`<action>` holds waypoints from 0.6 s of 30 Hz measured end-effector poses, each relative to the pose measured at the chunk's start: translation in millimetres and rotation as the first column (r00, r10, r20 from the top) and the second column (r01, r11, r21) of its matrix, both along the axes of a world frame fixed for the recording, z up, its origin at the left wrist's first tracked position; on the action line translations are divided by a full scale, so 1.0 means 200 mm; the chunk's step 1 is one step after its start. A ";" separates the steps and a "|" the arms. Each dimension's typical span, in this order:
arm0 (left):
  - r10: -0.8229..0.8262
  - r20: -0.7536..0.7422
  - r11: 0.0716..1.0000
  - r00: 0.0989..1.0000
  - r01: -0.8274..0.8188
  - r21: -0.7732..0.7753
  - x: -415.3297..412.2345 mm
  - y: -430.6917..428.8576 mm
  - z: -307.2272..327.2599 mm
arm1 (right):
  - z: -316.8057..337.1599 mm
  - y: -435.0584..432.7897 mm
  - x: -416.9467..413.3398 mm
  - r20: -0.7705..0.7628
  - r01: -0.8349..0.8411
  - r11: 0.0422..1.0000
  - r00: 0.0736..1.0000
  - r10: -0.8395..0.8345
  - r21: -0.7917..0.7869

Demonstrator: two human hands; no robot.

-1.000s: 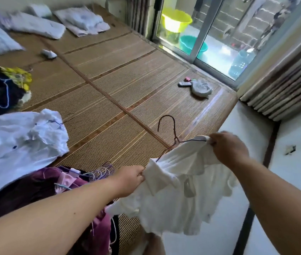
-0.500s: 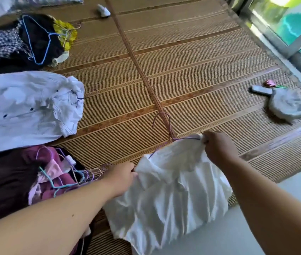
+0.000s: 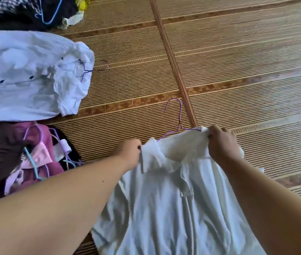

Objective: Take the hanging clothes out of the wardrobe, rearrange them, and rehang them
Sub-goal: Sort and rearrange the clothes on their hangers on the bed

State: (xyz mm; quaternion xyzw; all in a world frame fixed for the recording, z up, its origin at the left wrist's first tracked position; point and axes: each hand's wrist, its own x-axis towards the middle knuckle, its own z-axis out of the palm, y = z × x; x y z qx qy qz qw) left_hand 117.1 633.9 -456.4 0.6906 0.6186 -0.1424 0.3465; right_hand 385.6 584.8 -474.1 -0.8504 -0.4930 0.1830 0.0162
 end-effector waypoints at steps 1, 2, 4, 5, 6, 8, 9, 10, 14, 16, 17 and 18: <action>0.036 0.015 0.999 0.999 -0.036 0.009 0.01 0.00 -0.02 | -0.02 0.01 0.00 -0.007 0.002 1.000 1.000 -0.002 0.002; 0.079 0.034 0.997 0.996 -0.080 0.015 0.03 -0.01 -0.03 | -0.02 0.00 0.00 -0.013 -0.008 1.000 1.000 0.008 0.002; 0.122 0.060 0.992 0.991 -0.123 0.024 0.05 -0.02 -0.02 | -0.01 -0.02 -0.03 -0.034 -0.051 0.999 0.998 0.050 -0.016; 0.117 0.067 0.993 0.991 -0.118 0.013 0.05 -0.03 -0.01 | 0.01 -0.04 -0.06 -0.052 -0.077 0.997 0.996 0.075 -0.029; 0.119 0.076 0.993 0.990 -0.119 -0.008 0.05 -0.05 0.01 | 0.03 -0.06 -0.09 -0.079 -0.106 0.994 0.992 0.103 -0.041; 0.129 0.097 0.991 0.987 -0.125 -0.044 0.02 -0.07 0.08 | 0.09 -0.11 -0.16 -0.136 -0.161 0.986 0.979 0.153 -0.049; 0.120 0.104 0.992 0.987 -0.116 -0.047 0.01 -0.08 0.12 | 0.12 -0.14 -0.19 -0.153 -0.180 0.982 0.974 0.169 -0.058; 0.097 0.111 0.995 0.989 -0.093 -0.039 -0.02 -0.09 0.17 | 0.17 -0.17 -0.23 -0.158 -0.197 0.978 0.970 0.185 -0.068; -0.037 0.129 0.999 0.991 0.040 -0.024 -0.20 -0.11 0.38 | 0.38 -0.22 -0.40 -0.136 -0.278 0.954 0.955 0.262 -0.115; -0.072 0.118 0.997 0.990 0.075 -0.017 -0.32 -0.13 0.47 | 0.50 -0.23 -0.52 -0.128 -0.329 0.936 0.941 0.314 -0.125; -0.080 0.111 0.997 0.991 0.081 -0.006 -0.39 -0.14 0.52 | 0.56 -0.23 -0.59 -0.126 -0.346 0.930 0.935 0.332 -0.123; -0.084 0.104 0.996 0.991 0.084 0.006 -0.45 -0.15 0.56 | 0.61 -0.23 -0.66 -0.126 -0.357 0.927 0.931 0.343 -0.114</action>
